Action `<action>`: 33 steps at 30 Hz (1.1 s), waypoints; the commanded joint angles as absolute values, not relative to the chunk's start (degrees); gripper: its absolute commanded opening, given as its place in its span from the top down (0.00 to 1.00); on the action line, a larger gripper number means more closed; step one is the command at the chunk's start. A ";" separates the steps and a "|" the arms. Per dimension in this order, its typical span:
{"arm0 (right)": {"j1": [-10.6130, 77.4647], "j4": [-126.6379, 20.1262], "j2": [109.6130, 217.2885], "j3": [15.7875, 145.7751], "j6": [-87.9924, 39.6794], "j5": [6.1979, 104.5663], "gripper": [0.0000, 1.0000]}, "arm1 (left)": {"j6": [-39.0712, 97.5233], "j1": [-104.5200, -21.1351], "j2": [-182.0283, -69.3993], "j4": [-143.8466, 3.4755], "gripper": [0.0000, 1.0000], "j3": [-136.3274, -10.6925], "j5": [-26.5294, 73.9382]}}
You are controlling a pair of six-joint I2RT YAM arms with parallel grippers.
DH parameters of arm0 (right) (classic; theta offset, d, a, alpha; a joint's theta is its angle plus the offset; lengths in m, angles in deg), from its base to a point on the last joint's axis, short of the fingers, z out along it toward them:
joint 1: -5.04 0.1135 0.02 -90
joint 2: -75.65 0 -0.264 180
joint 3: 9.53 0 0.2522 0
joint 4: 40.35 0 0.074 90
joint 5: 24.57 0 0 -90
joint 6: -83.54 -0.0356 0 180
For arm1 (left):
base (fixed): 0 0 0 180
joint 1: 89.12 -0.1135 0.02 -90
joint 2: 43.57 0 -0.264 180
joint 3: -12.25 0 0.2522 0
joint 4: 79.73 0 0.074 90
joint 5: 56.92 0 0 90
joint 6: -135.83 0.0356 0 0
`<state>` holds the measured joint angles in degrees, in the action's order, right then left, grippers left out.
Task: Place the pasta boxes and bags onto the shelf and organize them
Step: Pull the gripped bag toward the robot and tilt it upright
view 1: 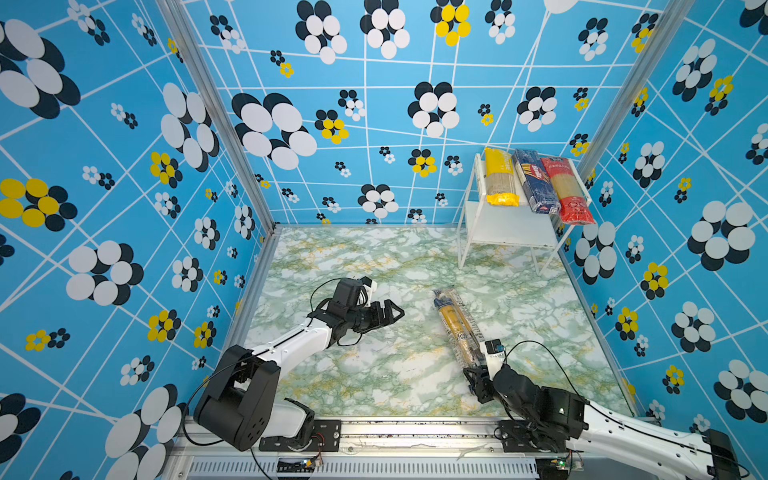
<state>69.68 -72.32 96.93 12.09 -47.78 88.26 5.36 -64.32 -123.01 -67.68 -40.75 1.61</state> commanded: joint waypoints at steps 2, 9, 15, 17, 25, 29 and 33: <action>69.64 -67.73 89.53 11.77 -47.94 93.20 1.00 | 6.03 -63.98 -123.47 -68.22 0.01 -41.85 1.17; 69.55 -67.34 82.76 10.85 -48.30 94.35 1.00 | 6.38 -63.98 -123.80 -67.71 0.01 -42.55 1.19; 68.14 -70.53 77.92 12.73 -48.73 95.62 1.00 | 6.37 -63.98 -124.27 -67.86 0.01 -42.97 0.93; 67.22 -70.54 76.57 13.04 -48.86 95.63 1.00 | 6.53 -63.96 -124.42 -67.90 0.01 -43.08 0.82; 61.13 -70.60 75.66 13.76 -50.58 93.98 1.00 | 6.47 -63.95 -124.36 -67.90 0.01 -43.14 0.56; 57.33 -70.65 75.77 14.40 -50.41 91.37 1.00 | 6.55 -63.90 -124.17 -67.71 0.01 -42.91 0.52; 52.69 -71.18 76.76 14.94 -50.84 88.53 1.00 | 6.63 -63.89 -124.00 -67.68 0.01 -42.91 0.38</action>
<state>54.89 -75.14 77.06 11.80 -51.12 89.79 5.41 -64.32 -123.95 -67.66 -41.76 1.39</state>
